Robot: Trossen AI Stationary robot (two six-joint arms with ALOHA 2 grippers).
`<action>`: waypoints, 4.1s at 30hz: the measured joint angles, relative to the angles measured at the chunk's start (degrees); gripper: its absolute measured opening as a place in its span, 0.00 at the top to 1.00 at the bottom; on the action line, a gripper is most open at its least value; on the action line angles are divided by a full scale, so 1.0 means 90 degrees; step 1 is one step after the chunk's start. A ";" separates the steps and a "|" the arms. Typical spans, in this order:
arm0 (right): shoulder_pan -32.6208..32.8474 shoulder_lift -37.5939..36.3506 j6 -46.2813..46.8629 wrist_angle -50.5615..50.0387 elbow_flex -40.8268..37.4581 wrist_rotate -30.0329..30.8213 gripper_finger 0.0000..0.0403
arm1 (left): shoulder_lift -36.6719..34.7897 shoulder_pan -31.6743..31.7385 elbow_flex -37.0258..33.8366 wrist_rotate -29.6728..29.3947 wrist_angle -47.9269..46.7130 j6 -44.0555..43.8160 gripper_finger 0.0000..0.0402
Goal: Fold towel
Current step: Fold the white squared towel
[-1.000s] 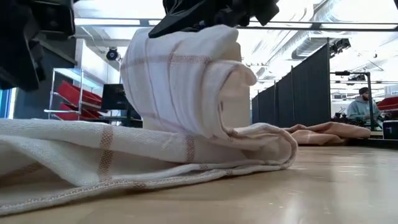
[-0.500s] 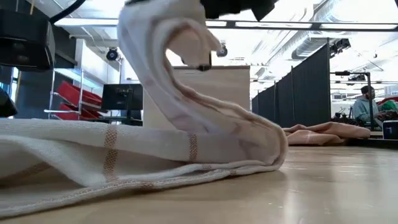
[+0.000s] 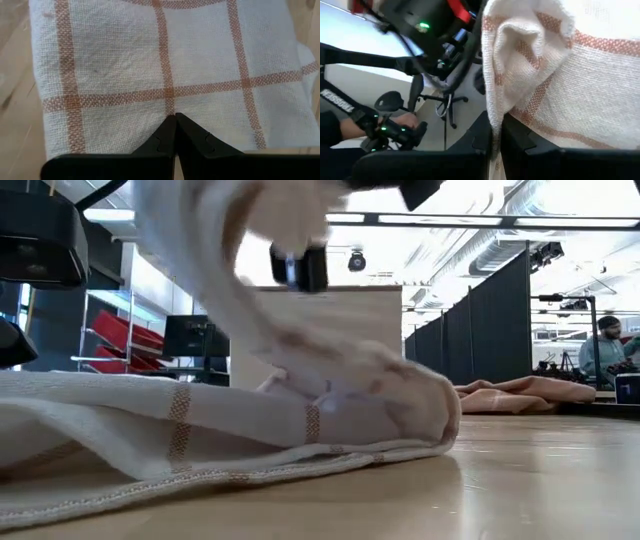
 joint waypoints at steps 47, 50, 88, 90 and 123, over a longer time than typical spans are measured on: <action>-0.0584 0.0129 -0.2843 -0.2468 0.0389 0.1712 0.96 | -0.1079 -0.0050 0.0547 -0.0619 -0.1749 -0.0085 1.00; -0.0683 0.0392 -0.2971 -0.2629 0.0392 0.2116 0.97 | -0.0808 -0.0140 0.0350 -0.0381 -0.1365 -0.0265 1.00; 0.0492 0.0703 -0.2664 -0.2936 0.0064 0.0777 1.00 | -0.0368 -0.0829 0.0008 0.1127 0.0858 0.0368 1.00; 0.0396 0.0649 -0.2568 -0.3060 0.0064 0.0733 1.00 | -0.0394 -0.0871 -0.0007 0.1270 0.0726 0.0218 1.00; -0.1761 0.0962 -0.2992 -0.2870 0.0105 0.1700 1.00 | -0.1638 -0.1948 0.0308 -0.0309 -0.2605 -0.3547 1.00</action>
